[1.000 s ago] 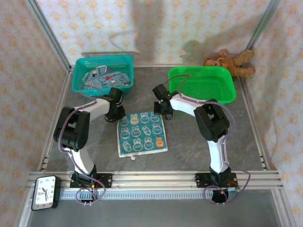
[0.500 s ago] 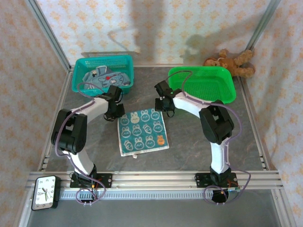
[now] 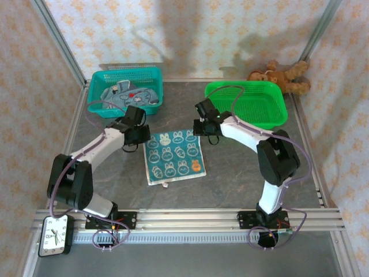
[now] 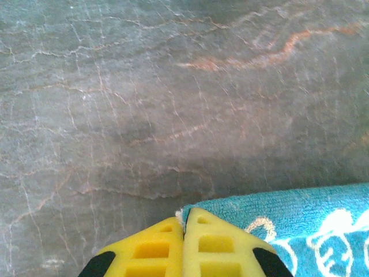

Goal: Fold and stack the towels

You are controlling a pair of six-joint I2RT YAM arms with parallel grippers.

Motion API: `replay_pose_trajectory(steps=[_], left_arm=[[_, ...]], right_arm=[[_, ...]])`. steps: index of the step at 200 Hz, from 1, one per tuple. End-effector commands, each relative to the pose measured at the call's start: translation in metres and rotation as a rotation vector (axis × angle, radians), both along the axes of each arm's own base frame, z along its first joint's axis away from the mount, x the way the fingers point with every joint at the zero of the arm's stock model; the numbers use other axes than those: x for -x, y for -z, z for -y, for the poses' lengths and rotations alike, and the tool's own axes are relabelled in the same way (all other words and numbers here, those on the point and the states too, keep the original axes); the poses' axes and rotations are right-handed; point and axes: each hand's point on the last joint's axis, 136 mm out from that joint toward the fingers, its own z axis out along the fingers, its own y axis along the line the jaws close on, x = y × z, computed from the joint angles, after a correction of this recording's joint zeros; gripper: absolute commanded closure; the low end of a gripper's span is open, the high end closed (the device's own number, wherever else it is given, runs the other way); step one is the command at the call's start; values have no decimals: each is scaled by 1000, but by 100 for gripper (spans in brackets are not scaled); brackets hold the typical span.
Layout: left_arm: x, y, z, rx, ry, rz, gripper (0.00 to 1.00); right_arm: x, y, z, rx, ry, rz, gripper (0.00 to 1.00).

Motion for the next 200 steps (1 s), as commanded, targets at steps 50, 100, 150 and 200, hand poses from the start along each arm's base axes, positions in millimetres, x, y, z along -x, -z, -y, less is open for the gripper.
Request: replay_pose_trajectory(steps=[50,100,150,200], left_arm=[[43,-5,4,-72,1,101,100],[79,3,5,-28,-30,149,100],[102,11,13,-5,-14,160,100],[113,8,17,16,-5,177,100]], right_arm=[[42,-15,4,-26,-26,64,100],[76,-7,8,-35,-31,81,100],[100,-3,13,-42,-25,97,100],[111,-7,19,-61,-12,101,100]])
